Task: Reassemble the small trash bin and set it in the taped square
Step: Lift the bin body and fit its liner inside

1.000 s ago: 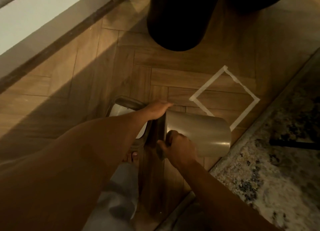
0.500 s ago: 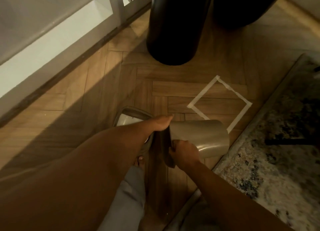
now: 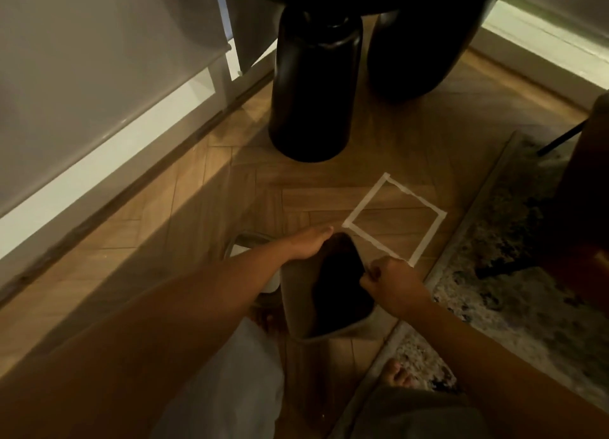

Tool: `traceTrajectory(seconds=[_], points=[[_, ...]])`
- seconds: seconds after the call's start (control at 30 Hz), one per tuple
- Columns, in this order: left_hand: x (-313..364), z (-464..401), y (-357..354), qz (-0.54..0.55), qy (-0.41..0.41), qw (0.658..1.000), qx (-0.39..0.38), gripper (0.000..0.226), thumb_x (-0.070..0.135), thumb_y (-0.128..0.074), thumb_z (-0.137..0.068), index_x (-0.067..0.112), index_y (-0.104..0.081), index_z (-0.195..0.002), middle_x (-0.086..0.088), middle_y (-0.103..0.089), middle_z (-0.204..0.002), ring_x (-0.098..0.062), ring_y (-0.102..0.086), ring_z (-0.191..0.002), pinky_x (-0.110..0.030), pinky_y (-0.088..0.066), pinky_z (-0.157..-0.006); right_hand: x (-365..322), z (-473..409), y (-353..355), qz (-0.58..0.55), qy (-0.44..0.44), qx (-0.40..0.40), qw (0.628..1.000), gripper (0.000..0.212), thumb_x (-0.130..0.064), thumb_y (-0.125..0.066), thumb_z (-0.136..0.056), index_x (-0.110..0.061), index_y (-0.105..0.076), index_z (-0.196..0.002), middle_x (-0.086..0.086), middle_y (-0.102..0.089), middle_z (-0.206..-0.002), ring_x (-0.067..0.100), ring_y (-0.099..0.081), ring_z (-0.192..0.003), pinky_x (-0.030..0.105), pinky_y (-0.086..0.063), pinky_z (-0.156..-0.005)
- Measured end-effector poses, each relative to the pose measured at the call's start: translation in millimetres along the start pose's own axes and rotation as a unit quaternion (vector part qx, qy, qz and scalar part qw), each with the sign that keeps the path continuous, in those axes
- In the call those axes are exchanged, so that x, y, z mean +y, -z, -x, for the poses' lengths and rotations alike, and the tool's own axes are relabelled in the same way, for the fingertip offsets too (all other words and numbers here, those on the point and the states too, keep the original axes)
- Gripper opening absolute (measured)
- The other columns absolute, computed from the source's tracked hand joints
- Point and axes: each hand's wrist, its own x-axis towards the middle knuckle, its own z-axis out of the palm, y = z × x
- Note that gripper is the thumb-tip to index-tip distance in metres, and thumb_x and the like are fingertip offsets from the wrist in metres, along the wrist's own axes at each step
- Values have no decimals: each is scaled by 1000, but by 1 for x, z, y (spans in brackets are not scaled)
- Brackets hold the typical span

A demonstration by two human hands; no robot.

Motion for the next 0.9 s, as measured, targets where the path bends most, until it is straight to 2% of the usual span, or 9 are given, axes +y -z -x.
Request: traceTrajectory(seconds=[0.1, 0.2, 0.3, 0.4, 0.47, 0.57, 0.63, 0.73, 0.9], points=[[-8, 19, 4, -27, 12, 1000, -6, 56, 53, -40, -99, 23, -42, -146, -4, -44, -149, -21, -44, -131, -29, -32, -101, 3, 16, 11, -83, -20, 21, 996, 33, -35, -67, -85, -19, -57, -58, -1, -61, -60, 15, -60, -57, 32, -49, -54], [-16, 34, 10, -56, 22, 998, 6, 63, 52, -50, -96, 20, -36, -148, -6, -48, -146, -16, -51, -115, -31, -43, -93, 5, 29, 16, -135, -52, 67, 987, 26, -34, -67, -86, -18, -60, -67, -3, -64, -67, 10, -62, -64, 30, -48, -56], [-18, 46, 12, -95, 31, 994, 35, 80, 58, -53, -91, 19, -23, -154, -6, -41, -151, -25, -46, -131, -37, -41, -103, 9, 36, 17, -169, -76, 110, 976, 19, -31, -66, -88, -22, -59, -73, -7, -64, -72, 1, -58, -65, 17, -36, -51], [-16, 53, 7, -68, 25, 997, 13, 57, 62, -55, -88, 31, -47, -135, 5, -61, -126, -15, -60, -109, -34, -53, -85, 12, 33, 18, -218, -107, 125, 962, 11, -30, -63, -90, -20, -64, -89, -8, -66, -83, -5, -58, -68, 9, -39, -46], [-10, 53, 3, -39, 6, 999, 5, 26, 62, -59, -86, 47, -54, -106, 13, -64, -109, -3, -61, -93, -26, -52, -74, 13, 28, 20, -245, -114, 139, 953, 20, -27, -61, -92, -18, -65, -109, -14, -65, -95, -11, -55, -74, 4, -40, -47], [-2, 45, 2, -22, -50, 998, 10, 40, 64, -69, -75, 56, -45, -105, 17, -61, -114, 0, -59, -99, -24, -51, -79, 17, 21, 19, -269, -94, 137, 949, 44, -20, -58, -95, -24, -51, -138, -15, -57, -109, -4, -56, -88, 5, -41, -55], [0, 38, 3, -19, -74, 997, 19, 71, 68, -75, -65, 61, -35, -122, 21, -56, -117, -5, -57, -109, -27, -53, -83, 21, 16, 16, -281, -83, 114, 949, 54, -16, -55, -98, -29, -38, -147, -13, -54, -115, 3, -54, -101, 15, -48, -71], [-3, 23, 2, -49, -88, 994, 35, 112, 76, -75, -58, 46, -15, -148, 11, -47, -143, -13, -47, -128, -39, -44, -102, 29, 11, 8, -302, -71, 84, 947, 53, -19, -50, -103, -28, -32, -152, -10, -57, -124, 7, -55, -108, 30, -53, -84], [-14, 1, -15, -42, -88, 995, 32, 110, 65, -78, -66, 37, -15, -152, 5, -44, -148, -17, -44, -133, -38, -42, -104, 46, 3, -16, -329, -91, 33, 939, 46, -19, -53, -101, -24, -37, -144, 5, -60, -130, 26, -63, -114, 53, -57, -89]])
